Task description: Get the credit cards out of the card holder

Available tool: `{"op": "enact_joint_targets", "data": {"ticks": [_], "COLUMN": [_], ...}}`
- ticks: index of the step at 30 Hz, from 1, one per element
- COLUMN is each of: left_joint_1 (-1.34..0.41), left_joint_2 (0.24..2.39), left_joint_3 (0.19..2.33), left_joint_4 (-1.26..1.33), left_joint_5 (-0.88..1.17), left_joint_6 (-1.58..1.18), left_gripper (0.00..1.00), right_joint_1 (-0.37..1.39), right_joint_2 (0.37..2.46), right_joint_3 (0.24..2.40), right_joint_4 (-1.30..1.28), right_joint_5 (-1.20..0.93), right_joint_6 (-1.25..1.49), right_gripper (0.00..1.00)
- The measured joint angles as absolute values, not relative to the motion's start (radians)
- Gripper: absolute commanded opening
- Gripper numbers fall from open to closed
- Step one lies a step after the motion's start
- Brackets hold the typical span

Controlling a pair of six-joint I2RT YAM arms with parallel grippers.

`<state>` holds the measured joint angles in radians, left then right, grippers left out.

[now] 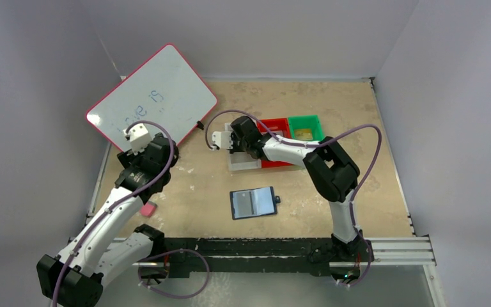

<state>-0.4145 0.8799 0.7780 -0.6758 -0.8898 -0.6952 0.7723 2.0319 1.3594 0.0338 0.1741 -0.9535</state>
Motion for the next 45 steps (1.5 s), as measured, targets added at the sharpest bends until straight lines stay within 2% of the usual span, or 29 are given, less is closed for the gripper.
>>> {"op": "enact_joint_targets", "data": {"ticks": [4,25,28,31,36,38,42,45], "left_joint_1": [-0.414,-0.414,-0.414,-0.414,-0.414,-0.414,-0.414,-0.414], "left_joint_2": [0.883,0.91,0.912,0.913,0.917,0.918,0.922,0.928], "left_joint_3": [0.778,0.782,0.782,0.782,0.782,0.782,0.782,0.782], "left_joint_4": [-0.676,-0.676,-0.676,-0.676,-0.676,-0.676,-0.676,-0.676], "left_joint_5": [-0.89,-0.883,-0.881,-0.878,-0.876,-0.875,-0.874,-0.873], "left_joint_6": [-0.695,-0.695,-0.695,-0.695,-0.695,-0.695,-0.695,-0.695], "left_gripper": [0.88,0.88,0.88,0.88,0.88,0.88,0.88,0.88], "right_joint_1": [0.772,0.772,0.772,0.772,0.772,0.772,0.772,0.773], "right_joint_2": [2.032,2.008,1.994,1.971,1.924,1.926,1.957,1.961], "right_joint_3": [1.362,1.363,1.363,1.363,1.383,1.423,1.523,1.512], "right_joint_4": [0.007,0.006,0.008,0.014,0.006,-0.027,-0.125,-0.139], "right_joint_5": [0.144,0.113,0.113,0.113,0.113,0.11,0.084,0.059], "right_joint_6": [-0.947,-0.825,-0.772,-0.666,-0.366,-0.231,0.019,0.145], "right_gripper": [0.32,0.36,0.33,0.24,0.14,0.0,0.0,0.0]}}
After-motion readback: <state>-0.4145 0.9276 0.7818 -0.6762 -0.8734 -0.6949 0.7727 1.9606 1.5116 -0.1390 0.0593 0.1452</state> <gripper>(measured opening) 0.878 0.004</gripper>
